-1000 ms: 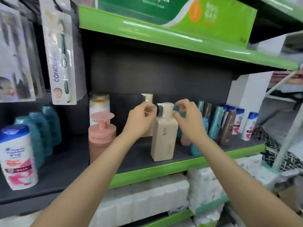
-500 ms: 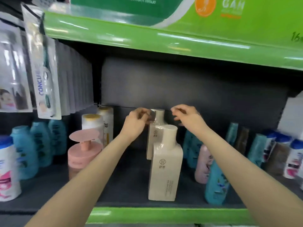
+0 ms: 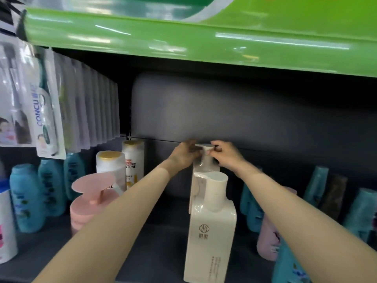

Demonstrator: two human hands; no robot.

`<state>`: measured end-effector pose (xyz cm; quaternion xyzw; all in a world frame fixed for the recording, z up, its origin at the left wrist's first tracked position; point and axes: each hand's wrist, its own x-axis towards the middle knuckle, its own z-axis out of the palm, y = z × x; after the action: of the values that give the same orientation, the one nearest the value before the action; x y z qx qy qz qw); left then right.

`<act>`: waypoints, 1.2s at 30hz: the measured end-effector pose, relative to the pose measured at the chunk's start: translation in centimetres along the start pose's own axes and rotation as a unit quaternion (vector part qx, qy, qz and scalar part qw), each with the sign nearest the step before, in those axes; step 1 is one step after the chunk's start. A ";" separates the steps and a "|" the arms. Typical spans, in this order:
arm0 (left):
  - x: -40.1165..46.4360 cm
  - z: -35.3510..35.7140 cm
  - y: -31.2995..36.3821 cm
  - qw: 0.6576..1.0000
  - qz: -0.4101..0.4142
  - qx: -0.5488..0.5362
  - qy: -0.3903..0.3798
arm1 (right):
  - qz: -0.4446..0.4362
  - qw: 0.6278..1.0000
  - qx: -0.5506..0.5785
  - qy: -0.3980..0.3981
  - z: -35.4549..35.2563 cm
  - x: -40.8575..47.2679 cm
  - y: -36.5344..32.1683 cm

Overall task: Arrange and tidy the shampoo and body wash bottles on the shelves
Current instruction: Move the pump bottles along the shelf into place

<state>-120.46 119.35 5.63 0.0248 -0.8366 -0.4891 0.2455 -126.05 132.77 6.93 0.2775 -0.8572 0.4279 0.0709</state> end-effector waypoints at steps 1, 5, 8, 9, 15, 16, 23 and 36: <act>0.2 0.0 -0.3 1.000 -0.004 -0.004 0.010 | 0.004 1.000 0.009 0.004 0.1 0.2 0.3; 0.4 0.4 -0.9 0.999 -0.007 -0.014 0.049 | -0.011 1.000 0.021 0.006 0.4 0.5 0.7; 0.1 0.5 -0.9 0.995 -0.006 -0.014 0.099 | -0.034 0.998 0.045 0.000 0.6 0.1 0.3; -0.1 0.4 -0.7 0.993 -0.007 -0.014 0.118 | -0.042 0.998 0.051 -0.006 0.7 -0.1 0.1; -2.0 -1.5 0.5 0.995 0.024 -0.041 0.091 | -0.051 0.995 0.086 -0.027 -0.1 -0.9 -2.2; -2.5 -2.0 0.7 0.996 0.030 -0.035 0.080 | -0.050 0.994 0.096 -0.028 -0.3 -1.1 -2.8; -5.3 -4.5 1.1 0.991 0.014 0.128 0.035 | -0.058 0.987 0.142 -0.050 -1.9 -2.8 -8.0; -14.1 -8.4 5.3 0.963 0.087 0.112 0.231 | -0.125 0.965 0.230 -0.031 -2.2 -7.6 -14.2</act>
<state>-103.41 119.29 7.95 0.0917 -0.8056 -0.3501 0.4691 -112.31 130.76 15.45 0.4041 -0.6960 0.5928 0.0311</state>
